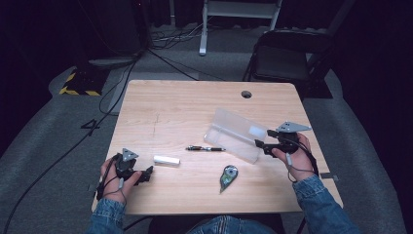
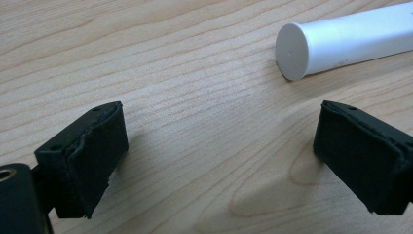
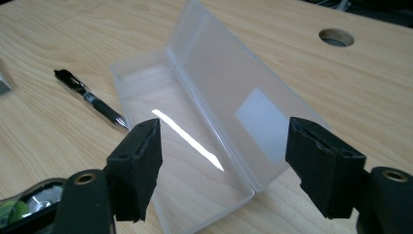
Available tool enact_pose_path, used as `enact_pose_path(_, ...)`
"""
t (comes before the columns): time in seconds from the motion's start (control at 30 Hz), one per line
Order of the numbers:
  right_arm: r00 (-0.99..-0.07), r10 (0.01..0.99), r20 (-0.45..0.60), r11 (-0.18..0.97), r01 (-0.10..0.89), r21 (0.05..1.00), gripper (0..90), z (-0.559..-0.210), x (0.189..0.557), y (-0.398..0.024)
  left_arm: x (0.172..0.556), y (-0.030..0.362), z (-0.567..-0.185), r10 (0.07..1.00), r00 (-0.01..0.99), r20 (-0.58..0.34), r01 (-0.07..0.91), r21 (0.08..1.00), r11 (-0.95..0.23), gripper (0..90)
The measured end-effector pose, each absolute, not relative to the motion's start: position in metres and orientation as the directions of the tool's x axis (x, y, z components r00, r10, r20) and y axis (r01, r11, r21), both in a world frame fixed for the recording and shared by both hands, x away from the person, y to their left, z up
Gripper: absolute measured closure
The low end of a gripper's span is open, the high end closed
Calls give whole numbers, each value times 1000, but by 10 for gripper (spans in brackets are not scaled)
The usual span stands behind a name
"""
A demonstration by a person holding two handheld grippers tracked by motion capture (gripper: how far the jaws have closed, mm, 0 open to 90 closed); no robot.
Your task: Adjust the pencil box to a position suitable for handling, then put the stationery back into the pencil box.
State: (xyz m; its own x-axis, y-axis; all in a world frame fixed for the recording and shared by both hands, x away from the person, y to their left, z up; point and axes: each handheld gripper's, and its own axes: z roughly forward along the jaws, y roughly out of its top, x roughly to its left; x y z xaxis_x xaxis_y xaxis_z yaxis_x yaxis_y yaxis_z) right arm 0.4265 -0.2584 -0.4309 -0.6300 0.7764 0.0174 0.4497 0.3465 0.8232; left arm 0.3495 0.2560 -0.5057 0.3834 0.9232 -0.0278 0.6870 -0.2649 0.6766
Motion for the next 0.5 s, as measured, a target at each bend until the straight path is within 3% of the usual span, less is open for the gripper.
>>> enact_pose_path(0.5,-740,673,6,391,363,846,365,-416,418,-218,349,256,-506,923,383,-29,687,677,-264,60)
